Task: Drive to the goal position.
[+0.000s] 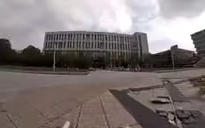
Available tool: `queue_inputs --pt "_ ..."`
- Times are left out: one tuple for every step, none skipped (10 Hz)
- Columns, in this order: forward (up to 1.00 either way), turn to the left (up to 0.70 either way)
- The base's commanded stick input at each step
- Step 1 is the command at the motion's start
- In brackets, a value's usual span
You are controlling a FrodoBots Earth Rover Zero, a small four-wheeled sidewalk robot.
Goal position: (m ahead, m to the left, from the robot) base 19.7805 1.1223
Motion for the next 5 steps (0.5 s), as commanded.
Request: queue_inputs --pt "0.7 0.0" --pt "0.7 0.0" --pt "0.7 0.0" --pt "0.7 0.0" --pt "0.7 0.0"
